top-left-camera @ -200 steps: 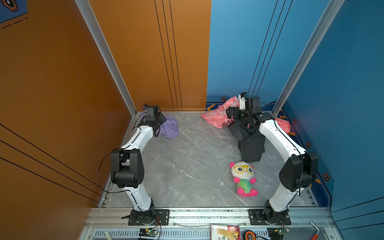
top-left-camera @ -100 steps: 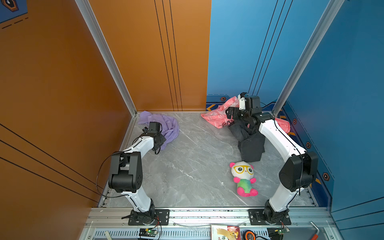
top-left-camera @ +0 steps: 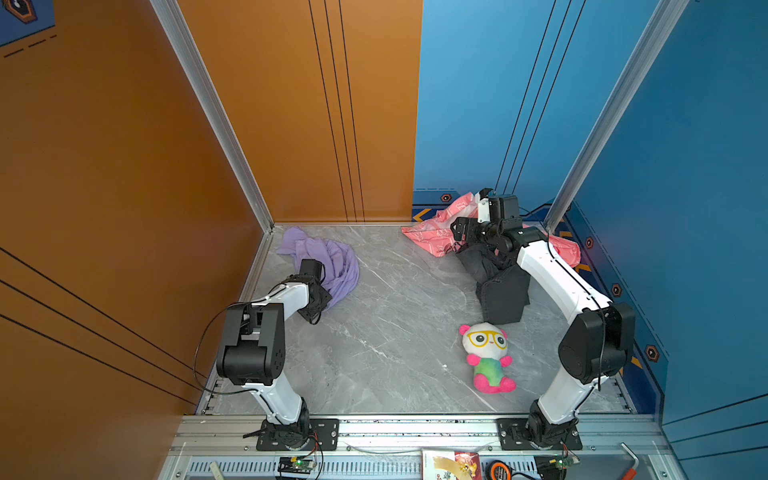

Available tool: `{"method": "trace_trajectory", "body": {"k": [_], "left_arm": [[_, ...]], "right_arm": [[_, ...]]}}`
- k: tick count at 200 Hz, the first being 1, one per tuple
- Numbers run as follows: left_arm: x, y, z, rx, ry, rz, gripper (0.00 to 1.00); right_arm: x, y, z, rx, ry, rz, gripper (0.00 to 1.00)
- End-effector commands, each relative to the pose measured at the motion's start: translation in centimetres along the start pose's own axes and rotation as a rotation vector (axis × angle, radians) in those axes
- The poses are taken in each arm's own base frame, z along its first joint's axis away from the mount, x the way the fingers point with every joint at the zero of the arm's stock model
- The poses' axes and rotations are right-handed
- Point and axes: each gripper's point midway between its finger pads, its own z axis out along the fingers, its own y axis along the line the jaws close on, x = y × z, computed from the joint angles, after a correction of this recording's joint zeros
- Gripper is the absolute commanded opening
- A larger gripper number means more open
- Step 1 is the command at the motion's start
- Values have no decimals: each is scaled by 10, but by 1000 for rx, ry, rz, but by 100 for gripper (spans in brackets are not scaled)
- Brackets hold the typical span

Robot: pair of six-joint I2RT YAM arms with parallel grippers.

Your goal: Pick out a specific cloth from the pile

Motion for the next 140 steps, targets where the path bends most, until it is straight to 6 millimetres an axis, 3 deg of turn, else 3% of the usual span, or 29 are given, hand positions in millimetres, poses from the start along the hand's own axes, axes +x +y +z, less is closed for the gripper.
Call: {"method": "trace_trajectory", "body": {"k": [1,36,63,88,106,140], "left_arm": [[3,15,-13,-42,13,-14,15],[-12,13,-39,-7,-53,-51,39],[-33,8,-74,39,-158,-73,57],[-60,2,-120,86,-297,-83,68],[-86,-10,-166,141,-435,-78,80],[-113,-23,-239,177,-642,49,85]], "right_arm": [[-6,5,-14,-20,-26,10,100],[-4,4,-17,-14,-29,8,100],[-7,3,-20,-7,-38,3,100],[-11,3,-25,0,-54,-14,100],[-16,2,-28,9,-72,-30,100],[-25,0,-36,28,-110,-54,100]]}}
